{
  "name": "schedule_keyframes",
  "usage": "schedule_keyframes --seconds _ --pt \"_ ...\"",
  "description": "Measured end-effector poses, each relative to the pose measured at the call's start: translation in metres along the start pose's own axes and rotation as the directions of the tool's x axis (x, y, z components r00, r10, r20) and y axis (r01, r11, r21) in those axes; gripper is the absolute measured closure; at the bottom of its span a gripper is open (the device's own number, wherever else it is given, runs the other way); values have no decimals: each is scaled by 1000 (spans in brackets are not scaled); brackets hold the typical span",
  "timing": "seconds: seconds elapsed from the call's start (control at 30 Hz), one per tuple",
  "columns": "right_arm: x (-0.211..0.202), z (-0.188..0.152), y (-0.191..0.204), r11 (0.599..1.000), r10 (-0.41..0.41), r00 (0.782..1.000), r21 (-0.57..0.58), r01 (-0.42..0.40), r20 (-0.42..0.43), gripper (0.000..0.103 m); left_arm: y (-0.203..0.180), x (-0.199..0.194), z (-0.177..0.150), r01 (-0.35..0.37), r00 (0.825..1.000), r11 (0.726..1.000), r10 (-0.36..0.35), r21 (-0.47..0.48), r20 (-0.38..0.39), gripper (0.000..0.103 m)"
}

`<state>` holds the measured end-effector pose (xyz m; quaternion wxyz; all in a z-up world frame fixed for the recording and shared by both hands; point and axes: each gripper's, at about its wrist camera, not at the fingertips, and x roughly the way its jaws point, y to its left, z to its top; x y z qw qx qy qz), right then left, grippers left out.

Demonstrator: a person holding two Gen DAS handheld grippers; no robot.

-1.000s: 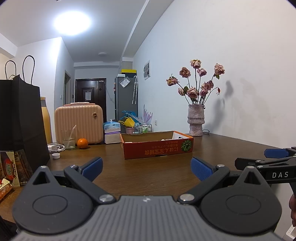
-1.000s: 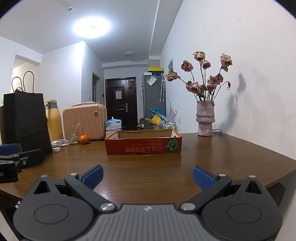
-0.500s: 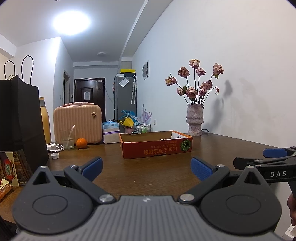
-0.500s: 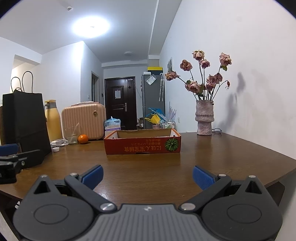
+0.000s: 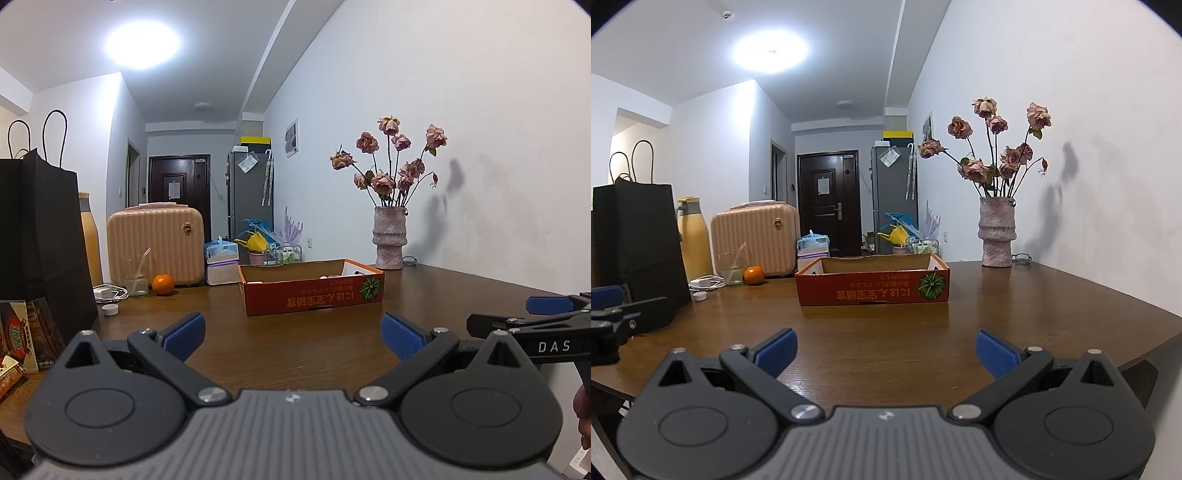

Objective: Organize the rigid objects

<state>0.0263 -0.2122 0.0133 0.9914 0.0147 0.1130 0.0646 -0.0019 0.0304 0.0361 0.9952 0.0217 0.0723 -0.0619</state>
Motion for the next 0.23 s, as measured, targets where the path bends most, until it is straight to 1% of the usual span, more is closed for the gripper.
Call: schedule_keyframes --seconds 0.23 --pt "3 -2 -1 1000 -6 1000 6 6 -15 0 -2 1 0 -2 1000 1000 2 1 -12 0"
